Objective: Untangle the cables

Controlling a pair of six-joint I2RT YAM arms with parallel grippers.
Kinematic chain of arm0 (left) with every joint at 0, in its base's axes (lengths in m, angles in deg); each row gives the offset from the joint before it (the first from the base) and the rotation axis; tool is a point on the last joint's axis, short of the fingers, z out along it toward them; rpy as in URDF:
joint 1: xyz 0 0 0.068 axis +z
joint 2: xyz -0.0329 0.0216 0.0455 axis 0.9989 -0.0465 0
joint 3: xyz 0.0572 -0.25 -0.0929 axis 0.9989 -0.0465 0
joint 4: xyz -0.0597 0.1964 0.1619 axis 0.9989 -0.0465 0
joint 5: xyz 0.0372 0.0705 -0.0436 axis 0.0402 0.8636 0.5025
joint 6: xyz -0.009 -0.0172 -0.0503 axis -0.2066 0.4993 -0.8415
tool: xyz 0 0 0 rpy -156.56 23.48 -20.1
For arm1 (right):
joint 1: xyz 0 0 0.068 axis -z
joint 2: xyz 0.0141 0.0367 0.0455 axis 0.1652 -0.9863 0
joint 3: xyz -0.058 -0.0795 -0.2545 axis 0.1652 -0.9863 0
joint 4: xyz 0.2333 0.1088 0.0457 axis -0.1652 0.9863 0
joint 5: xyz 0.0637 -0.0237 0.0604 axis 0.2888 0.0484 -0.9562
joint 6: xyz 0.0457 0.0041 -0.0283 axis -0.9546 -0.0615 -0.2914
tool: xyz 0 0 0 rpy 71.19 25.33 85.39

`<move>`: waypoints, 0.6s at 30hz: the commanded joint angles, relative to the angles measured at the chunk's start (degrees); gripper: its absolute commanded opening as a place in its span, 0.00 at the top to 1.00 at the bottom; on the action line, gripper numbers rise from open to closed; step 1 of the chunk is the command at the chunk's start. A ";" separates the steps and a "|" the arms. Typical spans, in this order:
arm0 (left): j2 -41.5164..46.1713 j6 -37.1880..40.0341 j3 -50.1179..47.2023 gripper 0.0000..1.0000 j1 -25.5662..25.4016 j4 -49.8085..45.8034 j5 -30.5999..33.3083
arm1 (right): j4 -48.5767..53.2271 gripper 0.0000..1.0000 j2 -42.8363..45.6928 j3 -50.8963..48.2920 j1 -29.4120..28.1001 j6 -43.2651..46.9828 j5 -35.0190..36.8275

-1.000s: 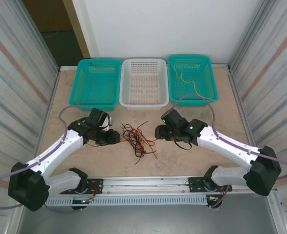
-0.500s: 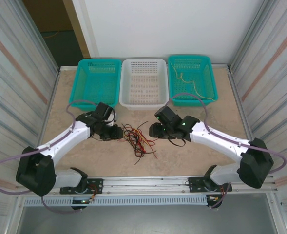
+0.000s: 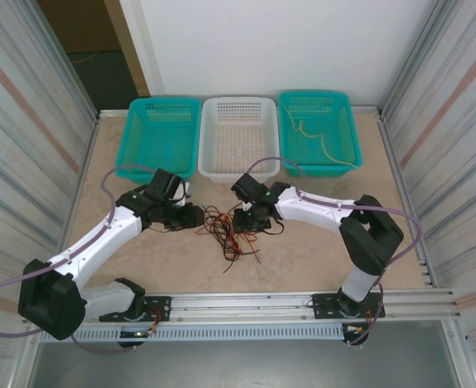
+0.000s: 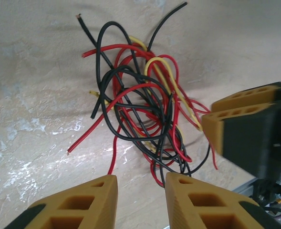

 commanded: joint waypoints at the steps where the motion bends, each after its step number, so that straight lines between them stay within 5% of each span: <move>1: 0.93 -0.80 1.29 0.67 -0.49 0.56 -1.29 | 2.03 0.67 -1.51 2.38 -0.95 2.22 -1.48; 18: 3.14 -0.76 0.41 0.66 -0.49 1.16 -2.04 | 8.83 0.72 -9.51 10.11 -0.69 4.07 2.24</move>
